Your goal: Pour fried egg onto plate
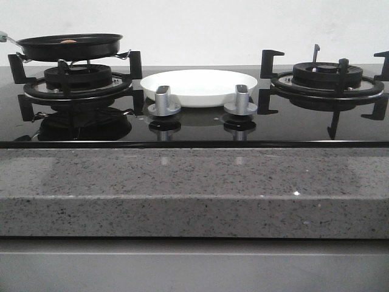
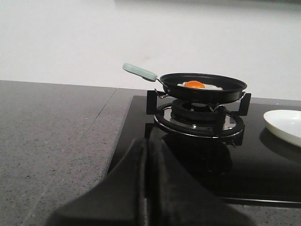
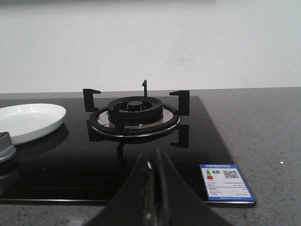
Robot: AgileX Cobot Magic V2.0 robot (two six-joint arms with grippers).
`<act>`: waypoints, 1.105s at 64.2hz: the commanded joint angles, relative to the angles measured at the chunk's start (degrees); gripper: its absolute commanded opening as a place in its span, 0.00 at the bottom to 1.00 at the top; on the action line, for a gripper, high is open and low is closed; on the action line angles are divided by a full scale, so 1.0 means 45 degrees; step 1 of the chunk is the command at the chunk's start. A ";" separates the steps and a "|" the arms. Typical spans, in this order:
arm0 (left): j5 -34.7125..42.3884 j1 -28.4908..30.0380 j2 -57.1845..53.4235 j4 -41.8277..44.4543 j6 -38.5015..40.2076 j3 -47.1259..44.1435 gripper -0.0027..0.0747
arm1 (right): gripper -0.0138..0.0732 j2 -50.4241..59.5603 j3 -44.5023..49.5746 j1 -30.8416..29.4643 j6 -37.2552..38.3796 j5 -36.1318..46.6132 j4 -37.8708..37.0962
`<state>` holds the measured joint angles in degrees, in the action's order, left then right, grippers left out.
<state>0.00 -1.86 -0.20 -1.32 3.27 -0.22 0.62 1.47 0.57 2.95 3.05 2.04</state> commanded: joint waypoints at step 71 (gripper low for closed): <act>-0.4872 0.0008 0.3995 -0.0527 0.0037 0.7886 0.01 | 0.08 -0.3561 -0.7021 -0.0066 -0.0023 -0.3776 -0.0176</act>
<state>-22.71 -1.86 12.70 -3.16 3.27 30.65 -11.56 -26.25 0.57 2.95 -15.05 2.04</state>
